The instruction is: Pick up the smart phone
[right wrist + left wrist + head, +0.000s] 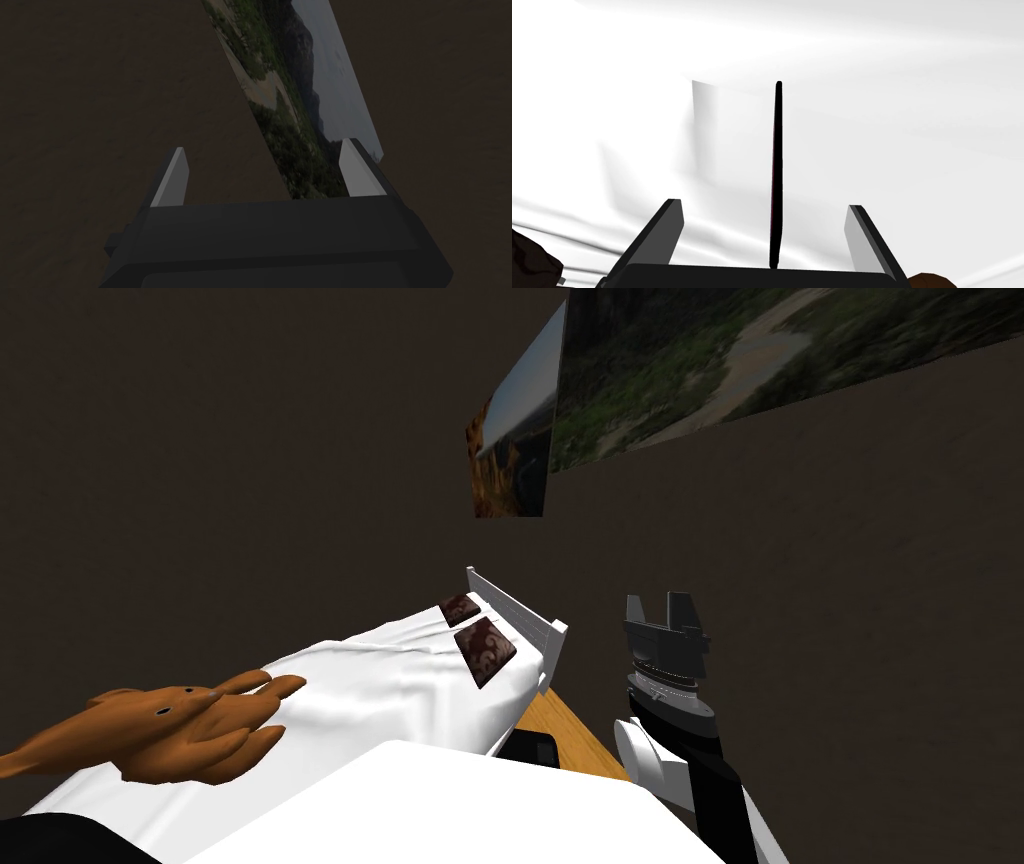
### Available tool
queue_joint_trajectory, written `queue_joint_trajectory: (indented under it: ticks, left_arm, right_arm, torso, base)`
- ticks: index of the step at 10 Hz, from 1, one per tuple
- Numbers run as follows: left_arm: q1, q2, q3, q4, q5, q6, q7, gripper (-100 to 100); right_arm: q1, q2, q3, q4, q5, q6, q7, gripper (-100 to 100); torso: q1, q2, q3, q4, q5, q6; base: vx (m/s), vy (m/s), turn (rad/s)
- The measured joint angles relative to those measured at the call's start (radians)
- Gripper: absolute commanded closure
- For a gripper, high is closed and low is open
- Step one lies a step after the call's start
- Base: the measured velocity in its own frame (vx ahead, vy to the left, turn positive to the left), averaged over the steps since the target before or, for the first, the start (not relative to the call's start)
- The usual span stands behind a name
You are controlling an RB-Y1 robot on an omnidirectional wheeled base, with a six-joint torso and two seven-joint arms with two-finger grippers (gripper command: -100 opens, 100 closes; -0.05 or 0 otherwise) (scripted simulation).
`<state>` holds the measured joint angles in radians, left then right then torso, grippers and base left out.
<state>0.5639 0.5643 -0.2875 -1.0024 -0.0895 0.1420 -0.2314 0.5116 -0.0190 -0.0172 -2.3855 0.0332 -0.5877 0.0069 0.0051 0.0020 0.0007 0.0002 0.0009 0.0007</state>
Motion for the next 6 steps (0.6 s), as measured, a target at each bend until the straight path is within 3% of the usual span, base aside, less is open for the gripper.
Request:
queue_joint_trajectory:
  ticks: [1,2,6]
  left_arm:
    - [-0.013,-0.008,0.002,0.018,-0.003,-0.003,0.0,-100]
    - [-0.014,-0.009,0.002,0.02,-0.003,-0.004,0.0,100]
    - [-0.013,-0.008,0.002,0.02,-0.003,-0.003,-0.001,100]
  right_arm:
    - [0.0,0.0,0.0,0.0,0.0,0.0,0.0,0]
    - [0.0,0.0,0.0,0.0,0.0,0.0,0.0,0]
    - [0.0,0.0,0.0,0.0,0.0,0.0,0.0,0]
  torso:
    - [0.0,0.0,0.0,0.0,0.0,0.0]
    - [-0.001,-0.001,-0.001,0.0,0.0,0.0]
    - [-0.001,-0.002,-0.001,0.0,0.0,0.0]
  base:
    - [-0.011,0.005,-0.007]
    - [0.0,0.0,0.0]
    - [0.0,0.0,0.0]
